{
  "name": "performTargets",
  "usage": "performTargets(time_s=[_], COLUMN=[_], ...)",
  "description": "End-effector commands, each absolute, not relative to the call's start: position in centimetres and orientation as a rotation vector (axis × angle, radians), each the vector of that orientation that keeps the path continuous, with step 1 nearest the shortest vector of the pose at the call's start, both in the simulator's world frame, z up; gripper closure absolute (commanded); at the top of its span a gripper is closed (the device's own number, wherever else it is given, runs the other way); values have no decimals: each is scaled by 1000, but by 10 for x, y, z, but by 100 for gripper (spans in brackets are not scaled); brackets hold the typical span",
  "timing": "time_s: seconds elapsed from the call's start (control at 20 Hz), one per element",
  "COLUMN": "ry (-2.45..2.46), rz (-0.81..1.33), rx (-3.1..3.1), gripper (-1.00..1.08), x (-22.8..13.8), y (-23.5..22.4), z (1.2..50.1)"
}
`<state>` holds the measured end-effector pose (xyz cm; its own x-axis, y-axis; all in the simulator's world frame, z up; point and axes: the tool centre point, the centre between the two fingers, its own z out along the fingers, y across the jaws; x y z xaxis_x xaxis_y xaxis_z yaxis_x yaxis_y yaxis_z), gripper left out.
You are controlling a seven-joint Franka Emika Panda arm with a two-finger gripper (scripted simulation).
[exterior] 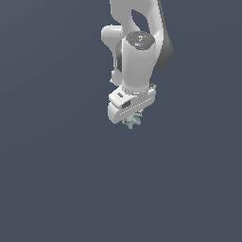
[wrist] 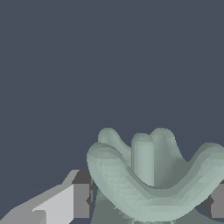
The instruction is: Pick up the object and move it to a goal position.
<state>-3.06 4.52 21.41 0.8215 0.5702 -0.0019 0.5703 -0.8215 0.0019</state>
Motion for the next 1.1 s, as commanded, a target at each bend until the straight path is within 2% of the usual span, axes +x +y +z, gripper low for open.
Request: performTargets(time_s=[0.0,0.55,1.05], ry=[938,938,938], rz=[-2,-1,0], rx=[2995,2996,2998], gripper=[108,108,108], x=[-44,-87,-98], y=[61,121,140], z=[236,317,343])
